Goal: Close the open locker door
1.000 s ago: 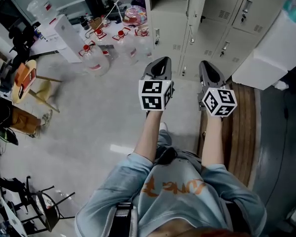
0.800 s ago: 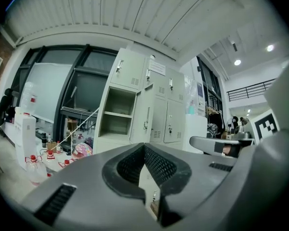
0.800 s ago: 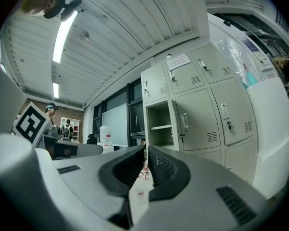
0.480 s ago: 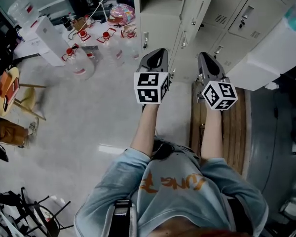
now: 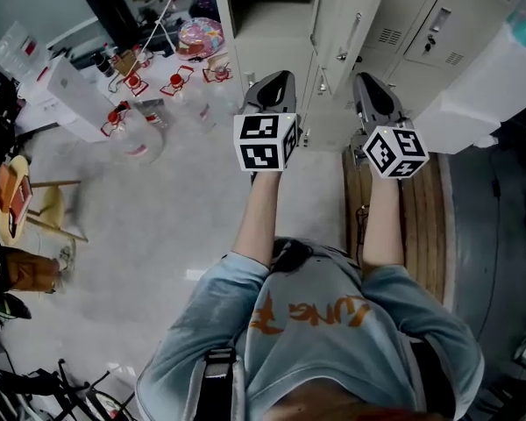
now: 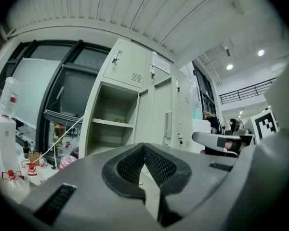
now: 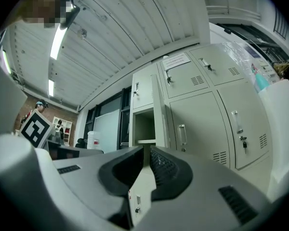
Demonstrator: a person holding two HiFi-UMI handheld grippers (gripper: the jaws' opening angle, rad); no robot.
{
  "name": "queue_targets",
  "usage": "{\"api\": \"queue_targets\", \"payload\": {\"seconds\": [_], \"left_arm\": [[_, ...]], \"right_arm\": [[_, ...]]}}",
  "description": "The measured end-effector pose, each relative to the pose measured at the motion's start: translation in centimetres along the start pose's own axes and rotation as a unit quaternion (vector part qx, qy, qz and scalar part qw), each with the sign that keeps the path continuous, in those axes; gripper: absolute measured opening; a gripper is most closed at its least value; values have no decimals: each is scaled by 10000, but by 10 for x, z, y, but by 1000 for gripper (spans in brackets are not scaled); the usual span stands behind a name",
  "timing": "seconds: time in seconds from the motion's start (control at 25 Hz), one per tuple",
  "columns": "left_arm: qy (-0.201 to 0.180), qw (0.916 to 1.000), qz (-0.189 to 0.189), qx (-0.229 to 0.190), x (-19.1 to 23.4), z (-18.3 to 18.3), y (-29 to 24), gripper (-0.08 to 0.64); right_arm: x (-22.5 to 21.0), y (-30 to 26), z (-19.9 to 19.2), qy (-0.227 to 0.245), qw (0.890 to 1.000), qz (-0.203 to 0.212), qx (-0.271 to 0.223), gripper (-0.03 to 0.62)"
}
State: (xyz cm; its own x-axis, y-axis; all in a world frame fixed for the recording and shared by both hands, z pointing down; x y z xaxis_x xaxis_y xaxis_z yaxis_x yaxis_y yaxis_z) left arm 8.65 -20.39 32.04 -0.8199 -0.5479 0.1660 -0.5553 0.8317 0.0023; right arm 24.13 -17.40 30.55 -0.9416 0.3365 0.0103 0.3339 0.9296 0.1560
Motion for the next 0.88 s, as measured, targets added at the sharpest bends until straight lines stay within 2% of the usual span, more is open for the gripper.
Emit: {"api": "queue_targets", "payload": {"seconds": [0.44, 0.88], "left_arm": [[118, 9999, -79, 47, 27, -9, -34, 21], [213, 9997, 76, -13, 48, -9, -35, 21]], "right_arm": [[-25, -26, 4, 87, 9996, -163, -210, 44], [-31, -48, 5, 47, 9995, 28, -305, 87]]}}
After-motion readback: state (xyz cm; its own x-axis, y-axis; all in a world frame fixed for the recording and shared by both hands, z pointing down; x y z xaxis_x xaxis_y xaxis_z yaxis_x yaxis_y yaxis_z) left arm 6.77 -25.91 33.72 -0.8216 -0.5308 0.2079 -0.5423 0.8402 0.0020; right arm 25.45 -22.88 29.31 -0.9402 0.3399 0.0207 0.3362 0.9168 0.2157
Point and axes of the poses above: the fingertips, and each gripper's own axes: y backward along the fingers, x to its left, z out of its top, the point moved 2 cm from there along y, backward along the fingers, and after that the axes turned 4 degrees about y, right-handed, at the moved point
